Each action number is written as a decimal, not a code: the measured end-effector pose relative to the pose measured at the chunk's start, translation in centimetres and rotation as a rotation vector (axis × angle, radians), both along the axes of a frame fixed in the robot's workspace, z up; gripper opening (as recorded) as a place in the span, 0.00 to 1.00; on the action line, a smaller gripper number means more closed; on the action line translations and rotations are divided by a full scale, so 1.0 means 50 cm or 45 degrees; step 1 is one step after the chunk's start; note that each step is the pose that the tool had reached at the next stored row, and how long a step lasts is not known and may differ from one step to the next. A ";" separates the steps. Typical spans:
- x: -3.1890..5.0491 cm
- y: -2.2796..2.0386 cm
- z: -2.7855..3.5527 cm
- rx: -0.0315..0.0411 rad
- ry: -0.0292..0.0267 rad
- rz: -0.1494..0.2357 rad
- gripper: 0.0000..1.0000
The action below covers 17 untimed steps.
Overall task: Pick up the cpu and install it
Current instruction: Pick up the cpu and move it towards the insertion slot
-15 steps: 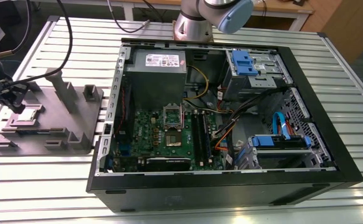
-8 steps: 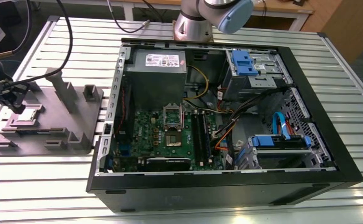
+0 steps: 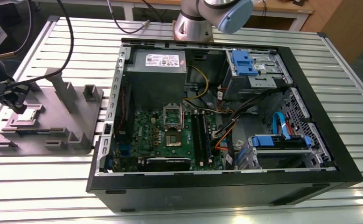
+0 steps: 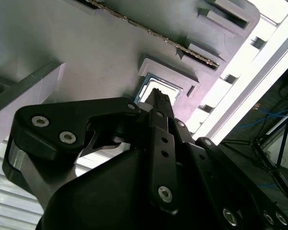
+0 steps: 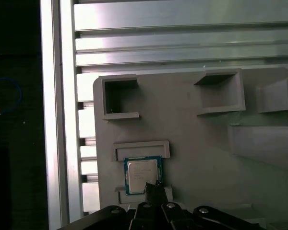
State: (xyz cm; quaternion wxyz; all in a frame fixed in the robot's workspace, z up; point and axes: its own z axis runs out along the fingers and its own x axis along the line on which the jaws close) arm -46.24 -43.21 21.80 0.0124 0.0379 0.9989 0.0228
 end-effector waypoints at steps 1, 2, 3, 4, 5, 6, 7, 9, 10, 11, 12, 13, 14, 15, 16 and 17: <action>0.000 0.0001 -0.002 0.0002 0.0000 0.000 0.10; 0.000 0.0003 -0.004 0.0004 -0.0001 0.000 0.10; 0.000 0.0007 -0.004 0.0005 0.0002 0.000 0.10; 0.000 0.0016 -0.005 0.0012 0.0003 0.000 0.10; 0.000 0.0025 -0.006 0.0025 0.0002 0.000 0.10; 0.000 0.0032 -0.007 0.0036 0.0000 0.000 0.10; 0.000 0.0040 -0.008 0.0041 -0.0001 0.000 0.10; 0.000 0.0053 -0.009 0.0045 -0.0001 0.000 0.10; 0.000 0.0052 -0.009 0.0044 0.0001 0.000 0.10; 0.000 0.0053 -0.009 0.0044 0.0002 0.000 0.10; 0.000 0.0053 -0.009 0.0044 0.0001 0.000 0.10; 0.000 0.0053 -0.009 0.0044 0.0001 0.000 0.10; 0.000 0.0054 -0.010 0.0045 0.0000 0.000 0.10; 0.000 0.0054 -0.010 0.0045 0.0000 0.000 0.10; 0.000 0.0054 -0.009 0.0044 0.0001 0.000 0.10; 0.000 0.0054 -0.010 0.0044 0.0000 0.000 0.11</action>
